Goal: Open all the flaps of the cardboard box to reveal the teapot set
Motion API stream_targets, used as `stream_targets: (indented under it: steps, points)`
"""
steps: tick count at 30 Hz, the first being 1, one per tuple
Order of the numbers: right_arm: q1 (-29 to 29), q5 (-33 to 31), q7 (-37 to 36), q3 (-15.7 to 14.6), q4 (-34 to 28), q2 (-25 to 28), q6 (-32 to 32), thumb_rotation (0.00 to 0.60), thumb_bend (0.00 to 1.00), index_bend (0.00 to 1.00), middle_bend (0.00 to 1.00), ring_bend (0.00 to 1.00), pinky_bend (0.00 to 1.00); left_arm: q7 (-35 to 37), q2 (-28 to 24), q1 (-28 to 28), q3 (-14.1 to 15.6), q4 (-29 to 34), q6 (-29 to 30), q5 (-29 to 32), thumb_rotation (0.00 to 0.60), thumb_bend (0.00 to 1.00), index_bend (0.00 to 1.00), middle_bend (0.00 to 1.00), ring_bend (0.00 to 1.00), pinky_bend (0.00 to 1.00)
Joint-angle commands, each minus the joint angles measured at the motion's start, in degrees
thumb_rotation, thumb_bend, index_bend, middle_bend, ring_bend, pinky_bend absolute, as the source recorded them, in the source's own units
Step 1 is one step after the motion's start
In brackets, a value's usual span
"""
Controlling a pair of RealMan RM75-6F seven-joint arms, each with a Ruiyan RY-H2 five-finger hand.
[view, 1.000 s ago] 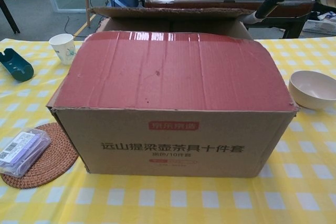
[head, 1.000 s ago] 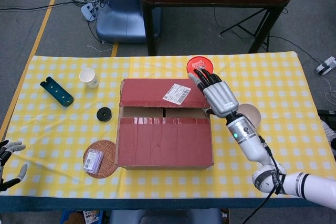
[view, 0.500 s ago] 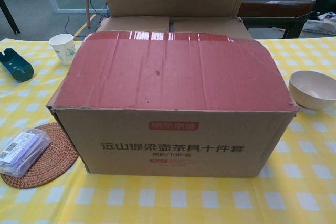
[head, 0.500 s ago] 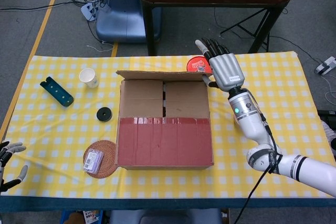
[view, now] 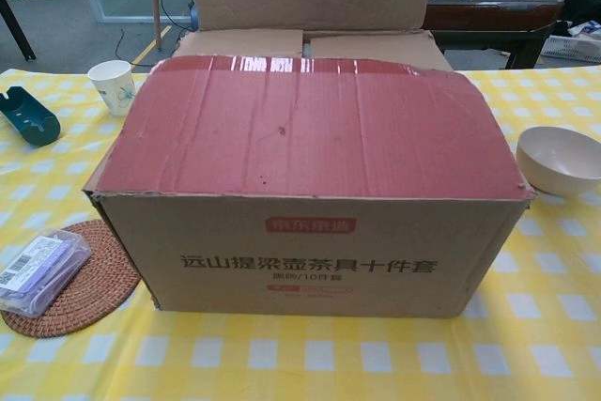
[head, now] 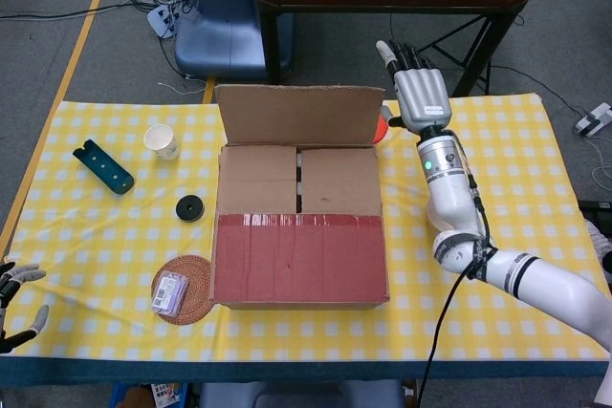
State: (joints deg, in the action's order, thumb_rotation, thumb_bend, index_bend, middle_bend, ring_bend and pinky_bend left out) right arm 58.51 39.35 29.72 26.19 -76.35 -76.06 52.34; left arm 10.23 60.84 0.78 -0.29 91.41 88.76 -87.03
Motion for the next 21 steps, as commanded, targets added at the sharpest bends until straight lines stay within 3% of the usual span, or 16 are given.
stream_targets:
  steps: [1, 6, 10, 16, 21]
  points:
    - [1.09, -1.82, 1.46, -0.86, 2.02, -0.78, 0.0, 0.6, 0.27, 0.0, 0.03, 0.0, 0.15, 0.02, 0.06, 0.08, 0.02, -0.08, -0.02, 0.13, 0.6, 0.39, 0.36, 0.24, 0.13, 0.0]
    - [0.77, -1.22, 1.37, -1.91, 1.71, -0.16, 0.92, 0.6, 0.28, 0.0, 0.03, 0.0, 0.15, -0.2, -0.06, 0.05, 0.08, 0.07, -0.22, 0.12, 0.6, 0.39, 0.36, 0.24, 0.13, 0.0]
    - [-1.1, 2.51, -0.16, -3.14, -2.84, 2.08, 2.8, 0.6, 0.32, 0.0, 0.04, 0.0, 0.15, -0.34, -0.13, 0.0, 0.1, 0.26, -0.36, 0.09, 0.6, 0.39, 0.36, 0.24, 0.13, 0.0]
    - [-6.0, 7.19, -2.94, -6.01, -19.67, 9.16, 3.66, 0.6, 0.43, 0.05, 0.16, 0.08, 0.15, -1.07, -0.32, -0.38, 0.11, 0.74, -0.74, -0.31, 0.6, 0.39, 0.36, 0.24, 0.13, 0.0]
    - [-9.12, 7.73, -8.8, -7.7, -31.07, 16.66, -2.43, 0.6, 0.57, 0.24, 0.26, 0.15, 0.2, -1.34, -0.37, -0.46, 0.14, 1.2, -0.77, -0.46, 0.6, 0.39, 0.36, 0.24, 0.13, 0.0]
